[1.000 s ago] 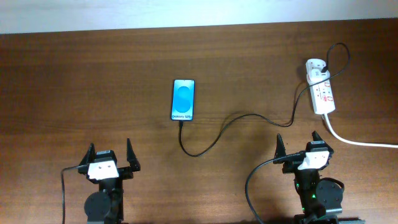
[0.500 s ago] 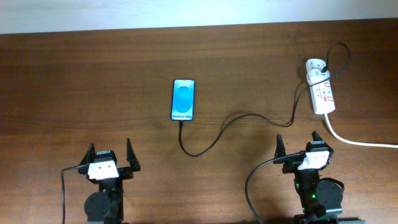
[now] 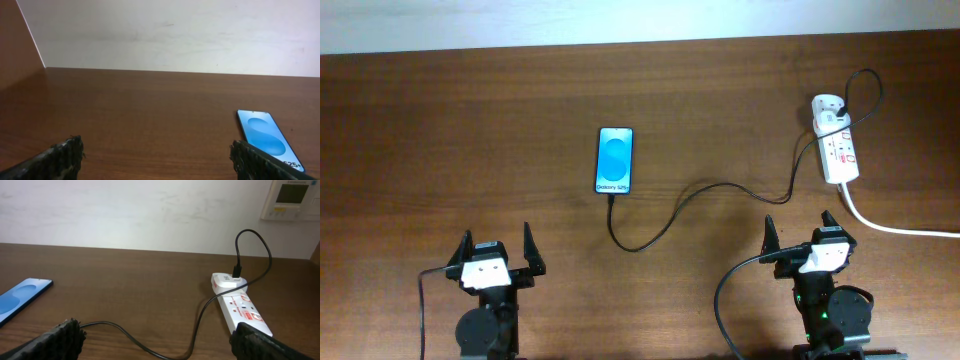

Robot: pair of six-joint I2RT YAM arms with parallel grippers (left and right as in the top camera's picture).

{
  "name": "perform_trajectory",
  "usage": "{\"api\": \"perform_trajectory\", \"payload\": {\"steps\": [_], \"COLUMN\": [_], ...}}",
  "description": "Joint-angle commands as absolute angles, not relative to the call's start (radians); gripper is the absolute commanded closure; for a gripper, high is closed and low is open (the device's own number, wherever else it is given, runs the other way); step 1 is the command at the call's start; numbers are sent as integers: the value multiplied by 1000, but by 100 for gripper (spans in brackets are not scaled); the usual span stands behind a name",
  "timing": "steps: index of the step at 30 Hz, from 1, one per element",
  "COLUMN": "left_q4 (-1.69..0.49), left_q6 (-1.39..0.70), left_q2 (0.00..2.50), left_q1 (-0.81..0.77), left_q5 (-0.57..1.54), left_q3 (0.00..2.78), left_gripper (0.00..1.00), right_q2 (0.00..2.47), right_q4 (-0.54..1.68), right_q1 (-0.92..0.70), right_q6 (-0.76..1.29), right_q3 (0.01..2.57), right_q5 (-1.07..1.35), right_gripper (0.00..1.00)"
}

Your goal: Plug charger to phone and switch on socket

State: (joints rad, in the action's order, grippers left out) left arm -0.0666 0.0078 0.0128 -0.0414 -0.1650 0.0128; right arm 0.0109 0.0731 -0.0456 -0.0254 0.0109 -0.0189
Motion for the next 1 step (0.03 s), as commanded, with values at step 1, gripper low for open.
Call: {"api": "perform_trajectory", "payload": {"steps": [1], "left_q4": [-70], "left_q6": [12], "left_q2": [5], "left_q1": [-34], "left_q5": [-154], "left_q3": [9], "left_gripper": [1], "right_q2": [3], "right_q4": [79], "right_q1": [-52], "right_q6": [-19], "right_q3": [6], "right_q5": [-31], "right_gripper": [2]}}
